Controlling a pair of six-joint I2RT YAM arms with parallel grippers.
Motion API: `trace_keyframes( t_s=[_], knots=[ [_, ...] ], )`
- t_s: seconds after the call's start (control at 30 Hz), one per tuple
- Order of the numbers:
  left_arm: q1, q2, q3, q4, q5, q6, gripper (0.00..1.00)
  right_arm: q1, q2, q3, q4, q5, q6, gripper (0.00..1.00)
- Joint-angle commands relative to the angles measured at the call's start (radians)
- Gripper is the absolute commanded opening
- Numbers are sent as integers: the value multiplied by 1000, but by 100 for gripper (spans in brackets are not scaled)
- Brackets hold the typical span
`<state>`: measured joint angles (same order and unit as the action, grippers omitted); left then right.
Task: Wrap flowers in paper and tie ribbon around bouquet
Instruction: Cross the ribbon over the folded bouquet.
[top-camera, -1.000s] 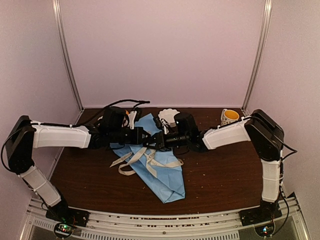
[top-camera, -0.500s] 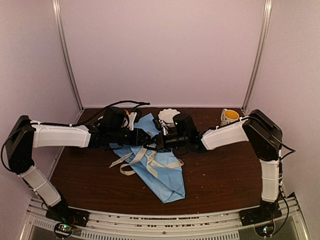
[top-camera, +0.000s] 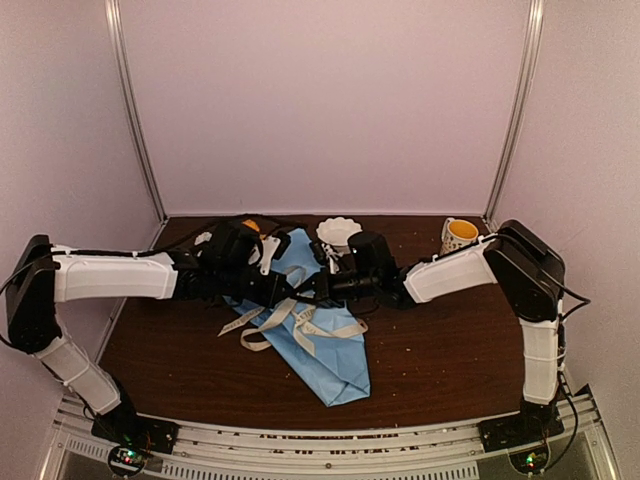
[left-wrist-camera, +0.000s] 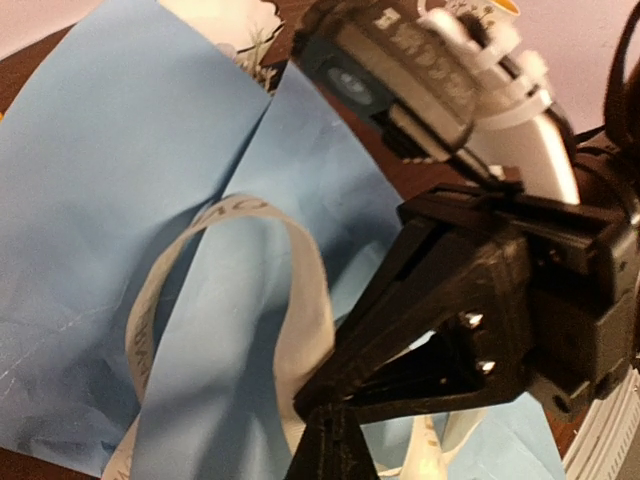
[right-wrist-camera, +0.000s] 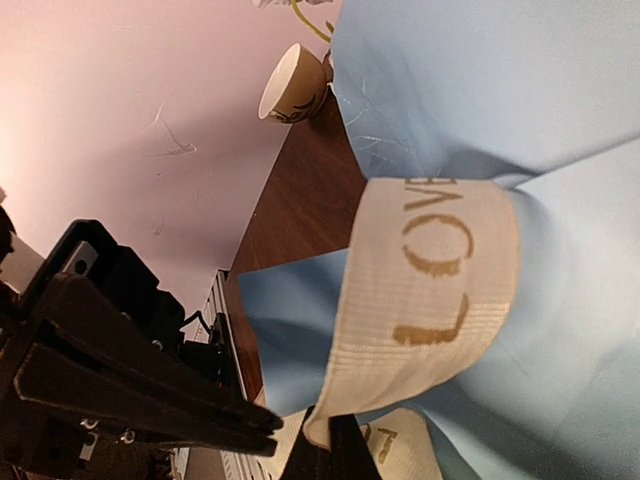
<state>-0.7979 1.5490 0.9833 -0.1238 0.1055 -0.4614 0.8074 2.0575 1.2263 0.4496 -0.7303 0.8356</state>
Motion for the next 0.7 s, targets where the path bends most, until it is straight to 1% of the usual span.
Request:
trace_keyframes(
  t_s=[0.0, 0.27, 0.43, 0.53, 0.67],
  knots=[
    [14, 57, 24, -62, -38, -18, 0, 2, -2, -16, 32, 15, 10, 0],
    [34, 85, 36, -55, -71, -32, 0, 6, -44, -31, 1, 26, -24, 0],
    [40, 137, 51, -68, -38, -16, 0, 11, -57, -37, -20, 27, -36, 0],
    [40, 168, 63, -96, -44, -8, 0, 11, -73, -45, -25, 30, -41, 0],
    [41, 185, 53, -91, -46, -7, 0, 11, -108, -65, -53, 37, -72, 0]
  ],
)
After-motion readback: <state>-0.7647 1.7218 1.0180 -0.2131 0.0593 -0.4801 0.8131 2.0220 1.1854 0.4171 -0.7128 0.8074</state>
